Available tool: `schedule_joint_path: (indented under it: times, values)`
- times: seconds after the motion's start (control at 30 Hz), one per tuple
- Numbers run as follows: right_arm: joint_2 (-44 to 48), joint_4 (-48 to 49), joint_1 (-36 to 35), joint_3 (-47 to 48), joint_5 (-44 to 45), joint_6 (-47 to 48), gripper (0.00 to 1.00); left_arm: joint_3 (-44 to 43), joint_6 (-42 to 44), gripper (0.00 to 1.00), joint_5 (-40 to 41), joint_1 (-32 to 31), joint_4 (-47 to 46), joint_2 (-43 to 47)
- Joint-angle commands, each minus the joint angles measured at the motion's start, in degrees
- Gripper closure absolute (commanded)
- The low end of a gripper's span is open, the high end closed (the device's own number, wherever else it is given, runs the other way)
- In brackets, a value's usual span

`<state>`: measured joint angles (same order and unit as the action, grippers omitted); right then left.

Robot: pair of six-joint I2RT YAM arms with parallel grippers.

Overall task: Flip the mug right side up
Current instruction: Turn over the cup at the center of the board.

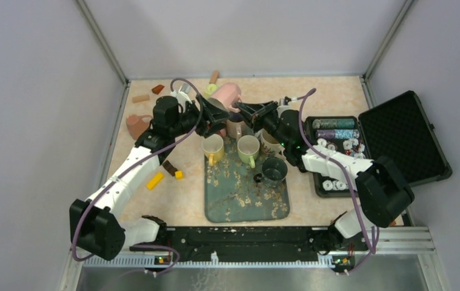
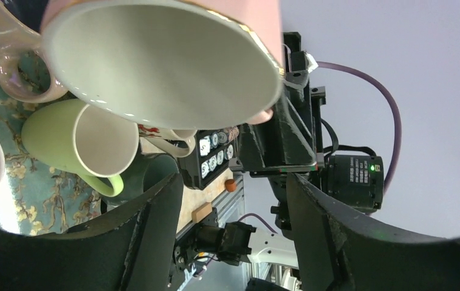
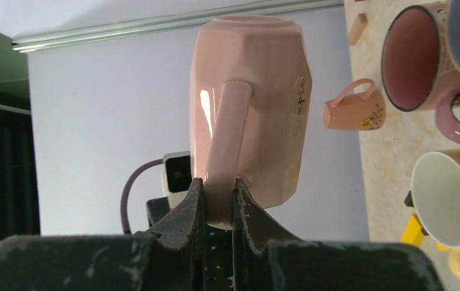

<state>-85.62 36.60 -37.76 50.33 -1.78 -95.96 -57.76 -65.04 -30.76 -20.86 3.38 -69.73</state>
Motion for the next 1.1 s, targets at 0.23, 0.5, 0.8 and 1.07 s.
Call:
schedule_joint_path:
  times: [0.23,0.5,0.8,1.07]
  values:
    - [-3.1,19.9,-2.7,2.1,0.4,-6.3,1.0,-4.9,-0.6,0.37,2.7,-0.1,-8.4,-4.5]
    - [-5.0,21.7,-4.4,3.1,1.2,-7.7,1.0,-4.9,1.0,0.44,9.4,-0.4,-8.2,-4.7]
    - [-6.4,21.2,-4.6,5.1,1.4,-6.9,1.0,-5.5,5.7,0.46,16.0,-1.2,-7.2,-2.5]
    - [-6.0,21.1,-0.1,6.4,-0.4,-3.4,1.0,-9.9,16.1,0.36,17.4,-1.1,3.8,3.2]
